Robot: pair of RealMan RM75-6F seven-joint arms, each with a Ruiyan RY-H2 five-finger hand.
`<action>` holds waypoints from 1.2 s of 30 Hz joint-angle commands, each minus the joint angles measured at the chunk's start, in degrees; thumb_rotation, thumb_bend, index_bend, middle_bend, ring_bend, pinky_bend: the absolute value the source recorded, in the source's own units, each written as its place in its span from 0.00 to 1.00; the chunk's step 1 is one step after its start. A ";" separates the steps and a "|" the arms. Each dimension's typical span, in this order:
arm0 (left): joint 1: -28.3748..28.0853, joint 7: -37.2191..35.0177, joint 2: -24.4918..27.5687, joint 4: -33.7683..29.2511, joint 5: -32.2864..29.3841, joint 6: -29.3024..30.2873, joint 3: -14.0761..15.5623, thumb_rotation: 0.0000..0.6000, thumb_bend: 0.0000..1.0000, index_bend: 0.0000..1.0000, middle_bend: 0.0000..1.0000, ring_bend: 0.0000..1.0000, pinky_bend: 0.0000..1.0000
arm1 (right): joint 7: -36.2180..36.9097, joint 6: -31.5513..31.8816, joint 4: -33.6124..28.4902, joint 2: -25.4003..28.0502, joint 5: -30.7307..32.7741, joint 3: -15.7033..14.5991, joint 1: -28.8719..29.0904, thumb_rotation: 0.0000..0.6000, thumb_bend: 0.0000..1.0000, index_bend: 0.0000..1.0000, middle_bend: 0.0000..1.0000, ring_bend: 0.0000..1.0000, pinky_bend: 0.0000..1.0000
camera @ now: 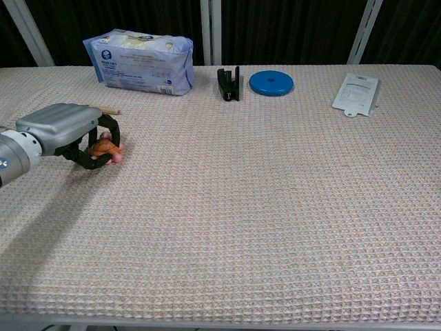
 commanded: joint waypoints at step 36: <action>2.68 -5.97 8.60 -7.35 10.20 5.95 4.19 1.00 0.23 0.36 0.27 0.21 0.47 | -2.70 -0.07 -2.05 0.13 -0.47 -0.28 0.06 1.00 0.17 0.00 0.01 0.00 0.00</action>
